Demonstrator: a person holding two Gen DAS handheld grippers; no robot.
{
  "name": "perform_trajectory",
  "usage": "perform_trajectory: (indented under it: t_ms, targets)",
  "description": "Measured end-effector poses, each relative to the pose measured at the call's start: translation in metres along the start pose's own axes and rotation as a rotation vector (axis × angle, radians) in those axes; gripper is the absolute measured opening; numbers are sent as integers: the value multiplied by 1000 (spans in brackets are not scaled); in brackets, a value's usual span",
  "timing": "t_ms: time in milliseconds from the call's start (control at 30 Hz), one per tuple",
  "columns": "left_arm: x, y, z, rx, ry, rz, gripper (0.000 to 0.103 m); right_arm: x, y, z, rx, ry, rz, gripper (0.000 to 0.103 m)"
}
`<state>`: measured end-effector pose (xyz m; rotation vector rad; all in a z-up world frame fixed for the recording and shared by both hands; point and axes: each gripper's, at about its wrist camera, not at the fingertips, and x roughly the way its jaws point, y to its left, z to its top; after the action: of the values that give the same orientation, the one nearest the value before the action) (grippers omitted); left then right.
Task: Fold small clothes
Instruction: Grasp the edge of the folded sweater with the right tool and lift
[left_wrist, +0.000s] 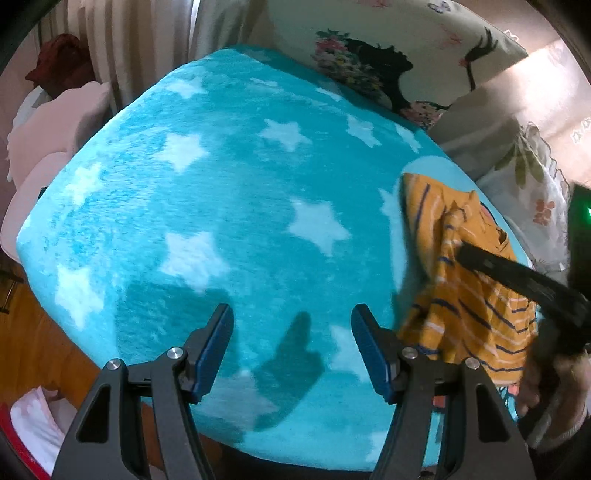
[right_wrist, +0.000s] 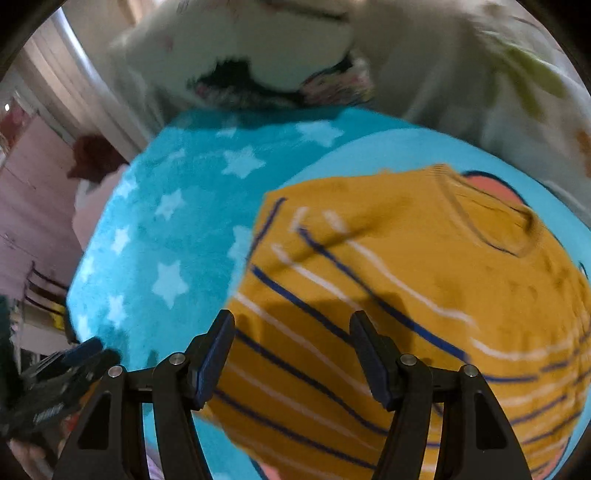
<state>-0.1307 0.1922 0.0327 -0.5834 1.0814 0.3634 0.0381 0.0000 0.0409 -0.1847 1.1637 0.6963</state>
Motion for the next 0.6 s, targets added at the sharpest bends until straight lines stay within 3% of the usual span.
perform_trajectory:
  t_ms: [200, 333, 400, 533, 600]
  targets:
    - [8, 23, 3, -3, 36, -36, 65, 57, 29, 19, -68, 88, -194, 70]
    - [17, 33, 9, -11, 55, -52, 65, 72, 47, 13, -155, 87, -331, 70]
    - [21, 37, 11, -18, 67, -59, 65, 72, 52, 9, -169, 64, -358, 66]
    - [28, 36, 14, -17, 82, -64, 65, 68, 52, 5, -167, 40, -402, 26]
    - [27, 31, 13, -6, 80, -62, 65, 61, 41, 5, -136, 25, -370, 19]
